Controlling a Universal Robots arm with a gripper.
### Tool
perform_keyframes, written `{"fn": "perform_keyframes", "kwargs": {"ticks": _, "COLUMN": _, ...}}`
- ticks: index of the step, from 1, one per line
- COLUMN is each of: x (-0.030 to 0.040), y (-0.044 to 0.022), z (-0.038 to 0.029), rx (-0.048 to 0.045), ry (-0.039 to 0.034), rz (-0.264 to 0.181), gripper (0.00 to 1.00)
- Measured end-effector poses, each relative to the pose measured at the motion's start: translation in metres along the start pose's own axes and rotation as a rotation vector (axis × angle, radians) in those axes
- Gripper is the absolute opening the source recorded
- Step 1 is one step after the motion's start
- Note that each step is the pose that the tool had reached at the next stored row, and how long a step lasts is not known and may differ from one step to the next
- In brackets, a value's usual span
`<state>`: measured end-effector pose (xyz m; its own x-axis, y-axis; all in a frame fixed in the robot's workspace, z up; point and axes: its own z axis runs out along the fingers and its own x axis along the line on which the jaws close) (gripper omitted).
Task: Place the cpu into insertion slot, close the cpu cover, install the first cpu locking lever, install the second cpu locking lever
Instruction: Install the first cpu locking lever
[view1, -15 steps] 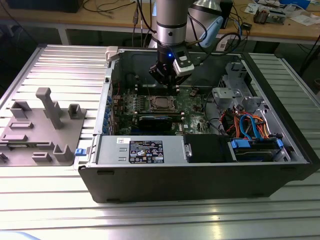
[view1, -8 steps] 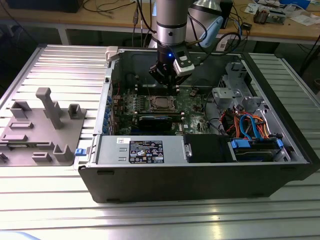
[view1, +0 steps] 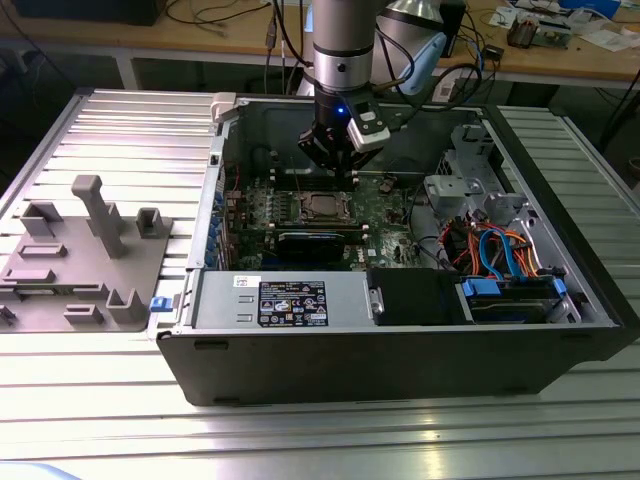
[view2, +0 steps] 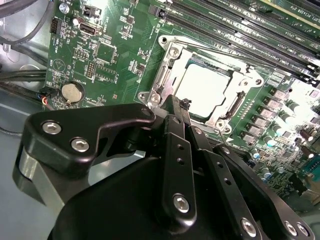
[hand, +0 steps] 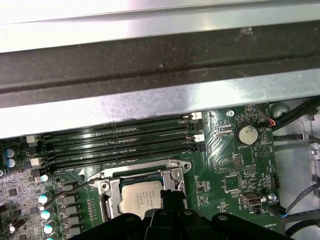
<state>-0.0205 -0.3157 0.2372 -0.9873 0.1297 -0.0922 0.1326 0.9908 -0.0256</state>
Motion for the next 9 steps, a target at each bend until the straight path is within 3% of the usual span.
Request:
{"fn": "perform_keyframes", "kwargs": {"ticks": 6, "x": 0.0, "y": -0.0002, "z": -0.0001, "rx": -0.0036, "ry": 0.0001, "rz": -0.011, "gripper": 0.11}}
{"fn": "perform_keyframes", "kwargs": {"ticks": 8, "x": 0.0, "y": -0.0002, "z": 0.0, "rx": -0.0245, "ry": 0.0025, "rz": -0.012, "gripper": 0.11}}
{"fn": "perform_keyframes", "kwargs": {"ticks": 9, "x": 0.0, "y": -0.0002, "z": 0.0, "rx": -0.0268, "ry": 0.0028, "rz": -0.018, "gripper": 0.11}}
